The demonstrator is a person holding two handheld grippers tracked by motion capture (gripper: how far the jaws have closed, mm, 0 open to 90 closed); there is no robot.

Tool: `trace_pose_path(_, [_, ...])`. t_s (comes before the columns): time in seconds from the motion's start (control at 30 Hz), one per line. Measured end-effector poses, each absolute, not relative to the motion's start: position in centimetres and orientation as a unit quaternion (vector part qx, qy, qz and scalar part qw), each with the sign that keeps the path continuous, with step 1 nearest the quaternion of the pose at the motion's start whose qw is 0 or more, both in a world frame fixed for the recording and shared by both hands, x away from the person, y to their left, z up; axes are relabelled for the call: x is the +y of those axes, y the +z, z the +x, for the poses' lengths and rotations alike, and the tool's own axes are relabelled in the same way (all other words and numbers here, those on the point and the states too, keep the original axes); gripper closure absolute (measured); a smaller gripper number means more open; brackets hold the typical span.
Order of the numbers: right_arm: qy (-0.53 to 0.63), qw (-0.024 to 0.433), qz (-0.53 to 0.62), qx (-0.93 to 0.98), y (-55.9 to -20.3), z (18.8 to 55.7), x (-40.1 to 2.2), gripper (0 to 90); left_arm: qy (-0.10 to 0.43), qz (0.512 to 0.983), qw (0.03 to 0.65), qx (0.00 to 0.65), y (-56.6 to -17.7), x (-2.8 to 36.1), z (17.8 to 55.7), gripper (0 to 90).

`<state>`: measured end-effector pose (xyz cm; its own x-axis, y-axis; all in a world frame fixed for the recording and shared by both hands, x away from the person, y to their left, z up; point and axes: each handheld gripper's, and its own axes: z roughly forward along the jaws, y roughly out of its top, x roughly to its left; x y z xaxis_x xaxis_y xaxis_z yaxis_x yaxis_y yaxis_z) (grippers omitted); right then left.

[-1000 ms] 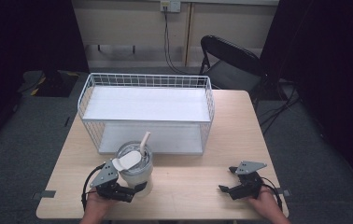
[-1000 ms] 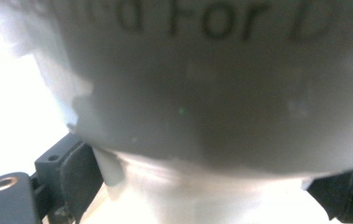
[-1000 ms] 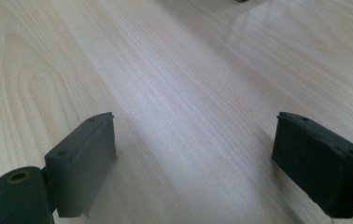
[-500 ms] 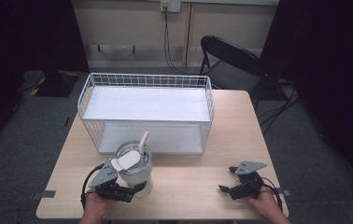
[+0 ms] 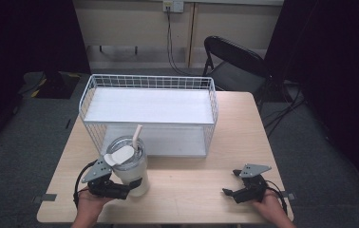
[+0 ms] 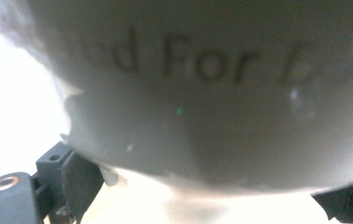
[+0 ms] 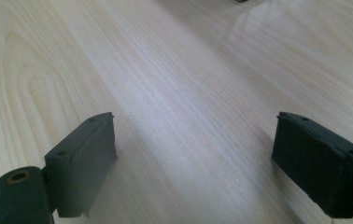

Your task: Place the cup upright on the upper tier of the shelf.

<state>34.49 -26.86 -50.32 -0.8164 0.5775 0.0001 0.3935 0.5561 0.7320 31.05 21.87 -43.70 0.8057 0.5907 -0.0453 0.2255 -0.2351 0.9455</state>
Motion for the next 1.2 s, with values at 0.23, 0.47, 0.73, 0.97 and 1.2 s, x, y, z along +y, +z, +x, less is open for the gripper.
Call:
trace_pose_path(0.23, [0.381,0.121,0.278,0.874,-50.3,34.5,-26.9,13.0,0.157,0.768,0.556,0.275,-43.2,22.4,31.3,9.7])
trace_pose_path(0.47, [0.381,0.121,0.278,0.874,-50.3,34.5,-26.9,13.0,0.154,0.763,0.562,0.281,-42.6,22.3,31.5,9.7])
trace_pose_path(0.73, [0.381,0.121,0.278,0.874,-50.3,34.5,-26.9,13.0,0.155,0.761,0.566,0.277,-41.5,22.0,32.0,9.7])
trace_pose_path(0.97, [0.381,0.121,0.278,0.874,-50.3,34.5,-26.9,13.0,0.149,0.764,0.562,0.282,-40.3,21.7,32.5,9.7])
trace_pose_path(1.2, [0.381,0.121,0.278,0.874,-50.3,34.5,-26.9,13.0,0.146,0.761,0.565,0.282,-39.0,21.7,33.0,9.7])
